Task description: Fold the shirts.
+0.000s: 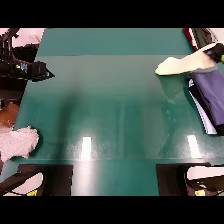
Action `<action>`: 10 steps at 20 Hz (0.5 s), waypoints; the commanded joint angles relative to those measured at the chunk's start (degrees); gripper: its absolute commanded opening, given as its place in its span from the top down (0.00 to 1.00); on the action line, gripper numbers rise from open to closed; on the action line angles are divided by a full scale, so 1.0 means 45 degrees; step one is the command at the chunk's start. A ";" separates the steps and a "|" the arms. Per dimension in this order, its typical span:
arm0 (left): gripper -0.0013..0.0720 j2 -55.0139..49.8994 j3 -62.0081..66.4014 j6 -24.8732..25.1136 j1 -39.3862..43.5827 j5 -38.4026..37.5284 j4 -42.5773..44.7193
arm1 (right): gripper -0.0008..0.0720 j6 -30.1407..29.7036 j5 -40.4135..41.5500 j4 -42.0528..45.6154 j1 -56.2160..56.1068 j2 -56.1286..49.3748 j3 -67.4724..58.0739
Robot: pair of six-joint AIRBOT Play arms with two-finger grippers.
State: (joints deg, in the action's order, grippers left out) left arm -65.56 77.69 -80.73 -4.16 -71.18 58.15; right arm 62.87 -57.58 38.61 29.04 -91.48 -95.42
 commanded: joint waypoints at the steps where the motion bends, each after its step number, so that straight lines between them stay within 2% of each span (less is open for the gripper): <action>1: 0.95 0.0005 -0.0005 -0.0078 0.0005 0.0010 -0.0068 | 0.96 0.0005 0.0131 0.0151 0.0418 -0.0529 -0.1807; 4: 0.95 0.0005 -0.0005 -0.0068 0.0005 0.0015 -0.0063 | 0.96 0.0005 -0.0267 0.0136 0.0704 -0.0520 -0.3225; 7: 0.95 0.0005 -0.0005 -0.0068 0.0005 0.0015 -0.0063 | 0.96 0.0019 -0.1540 0.0151 0.1185 -0.0495 -0.4629; 10: 0.95 0.0005 -0.0005 -0.0063 0.0005 0.0010 -0.0063 | 0.97 0.0355 -0.2540 0.0627 0.1690 0.0029 -0.4507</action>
State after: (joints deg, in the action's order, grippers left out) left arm -65.56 77.69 -81.01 -4.16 -71.13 57.91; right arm 63.31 -64.62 39.64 34.74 -92.77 -114.24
